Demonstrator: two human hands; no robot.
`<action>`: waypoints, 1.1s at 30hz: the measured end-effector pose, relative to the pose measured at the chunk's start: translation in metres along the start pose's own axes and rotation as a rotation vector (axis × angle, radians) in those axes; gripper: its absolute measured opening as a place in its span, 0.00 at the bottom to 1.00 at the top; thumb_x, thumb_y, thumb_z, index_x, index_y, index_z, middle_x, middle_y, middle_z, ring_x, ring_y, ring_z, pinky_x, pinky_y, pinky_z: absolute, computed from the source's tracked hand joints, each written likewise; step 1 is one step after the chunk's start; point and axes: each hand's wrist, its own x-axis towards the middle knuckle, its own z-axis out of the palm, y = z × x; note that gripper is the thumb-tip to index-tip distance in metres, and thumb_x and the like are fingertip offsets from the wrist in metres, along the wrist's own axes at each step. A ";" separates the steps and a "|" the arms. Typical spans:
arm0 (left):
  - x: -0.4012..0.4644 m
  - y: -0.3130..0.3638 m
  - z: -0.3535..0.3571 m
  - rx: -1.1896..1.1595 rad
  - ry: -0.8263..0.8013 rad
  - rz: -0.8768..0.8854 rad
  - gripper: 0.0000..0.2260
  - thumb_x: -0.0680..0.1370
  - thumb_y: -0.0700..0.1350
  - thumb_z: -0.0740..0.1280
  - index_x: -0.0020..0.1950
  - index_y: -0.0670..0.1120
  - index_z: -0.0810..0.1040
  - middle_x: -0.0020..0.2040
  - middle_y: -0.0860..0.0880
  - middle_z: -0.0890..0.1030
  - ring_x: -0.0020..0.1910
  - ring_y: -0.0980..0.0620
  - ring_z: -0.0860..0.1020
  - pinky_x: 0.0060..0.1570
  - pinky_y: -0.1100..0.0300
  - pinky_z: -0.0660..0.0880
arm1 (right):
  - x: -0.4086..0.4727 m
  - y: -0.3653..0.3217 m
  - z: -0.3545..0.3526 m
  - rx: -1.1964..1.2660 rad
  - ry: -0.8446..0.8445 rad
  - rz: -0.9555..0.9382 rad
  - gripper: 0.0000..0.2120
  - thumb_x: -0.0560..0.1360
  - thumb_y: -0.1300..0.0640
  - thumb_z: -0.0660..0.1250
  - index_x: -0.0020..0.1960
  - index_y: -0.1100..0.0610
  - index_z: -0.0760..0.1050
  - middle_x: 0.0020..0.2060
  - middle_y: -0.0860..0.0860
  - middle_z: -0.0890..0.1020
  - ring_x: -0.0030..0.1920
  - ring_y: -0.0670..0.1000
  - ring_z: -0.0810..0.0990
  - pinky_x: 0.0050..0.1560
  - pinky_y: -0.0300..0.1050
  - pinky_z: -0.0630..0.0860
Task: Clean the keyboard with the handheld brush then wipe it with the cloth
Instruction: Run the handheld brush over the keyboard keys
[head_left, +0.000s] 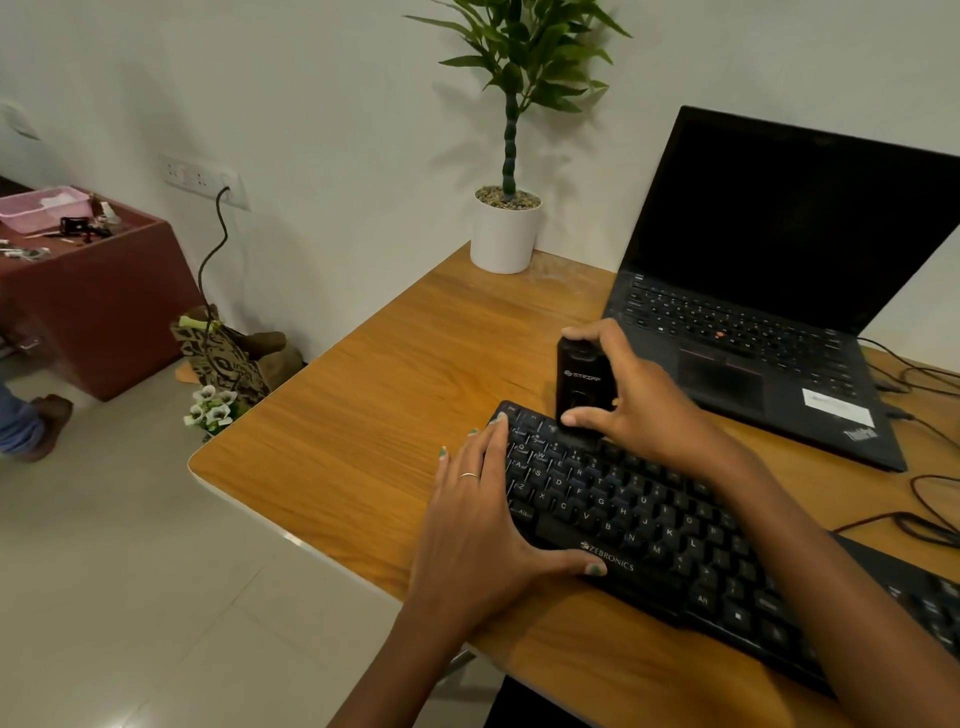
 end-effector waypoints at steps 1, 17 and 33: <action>0.000 0.000 0.001 -0.005 -0.002 -0.002 0.63 0.54 0.82 0.60 0.79 0.50 0.46 0.77 0.56 0.55 0.76 0.57 0.53 0.76 0.50 0.47 | -0.001 -0.004 0.006 0.031 0.001 -0.022 0.35 0.69 0.57 0.75 0.67 0.41 0.58 0.52 0.47 0.76 0.43 0.43 0.77 0.38 0.38 0.75; -0.002 -0.001 0.000 -0.009 0.011 0.014 0.62 0.54 0.82 0.60 0.79 0.48 0.47 0.77 0.53 0.56 0.76 0.56 0.52 0.74 0.55 0.43 | -0.009 -0.002 0.008 0.000 0.086 0.022 0.34 0.71 0.55 0.73 0.68 0.40 0.56 0.51 0.47 0.76 0.38 0.41 0.75 0.36 0.37 0.71; 0.000 -0.004 0.001 -0.029 0.015 0.022 0.62 0.55 0.81 0.62 0.79 0.48 0.48 0.77 0.54 0.58 0.76 0.56 0.54 0.76 0.52 0.46 | -0.018 -0.005 0.017 0.098 0.117 -0.030 0.33 0.72 0.56 0.72 0.67 0.36 0.58 0.54 0.46 0.77 0.43 0.46 0.79 0.42 0.46 0.79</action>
